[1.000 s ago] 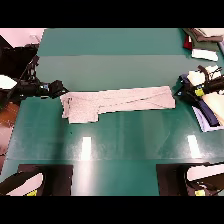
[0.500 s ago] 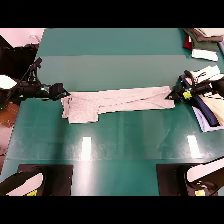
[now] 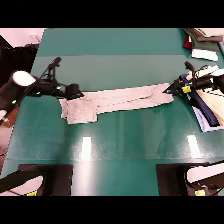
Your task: Fold the shirts.
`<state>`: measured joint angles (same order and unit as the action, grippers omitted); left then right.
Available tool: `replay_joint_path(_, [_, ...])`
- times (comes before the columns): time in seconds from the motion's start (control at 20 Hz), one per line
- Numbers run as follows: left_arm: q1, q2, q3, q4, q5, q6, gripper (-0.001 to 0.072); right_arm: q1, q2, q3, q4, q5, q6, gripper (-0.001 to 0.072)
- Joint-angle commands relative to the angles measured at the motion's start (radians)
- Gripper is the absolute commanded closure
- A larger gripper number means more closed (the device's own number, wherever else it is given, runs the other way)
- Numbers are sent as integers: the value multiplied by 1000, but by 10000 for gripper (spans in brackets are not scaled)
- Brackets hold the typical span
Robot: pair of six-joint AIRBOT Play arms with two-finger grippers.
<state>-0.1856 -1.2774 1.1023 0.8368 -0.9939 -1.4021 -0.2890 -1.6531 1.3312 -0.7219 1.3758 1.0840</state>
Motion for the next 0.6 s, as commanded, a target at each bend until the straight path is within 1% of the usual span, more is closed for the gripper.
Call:
replay_joint_path(0.0, [-116,-191,176,0,14,-5,688,54,84,44,66,49,-1,702])
replay_joint_path(0.1, [-175,-330,304,0,14,-5,688,110,103,138,75,95,21,702])
replay_joint_path(0.3, [-261,-562,501,-3,-3,-16,688,256,111,341,76,111,66,702])
replay_joint_path(0.4, [-274,-634,554,-3,-37,-23,687,335,110,421,73,105,72,702])
replay_joint_path(0.45, [-274,-659,567,-3,-54,-42,687,370,110,457,68,96,77,702])
replay_joint_path(0.55, [-270,-674,568,8,-64,-40,687,426,109,508,64,85,87,702])
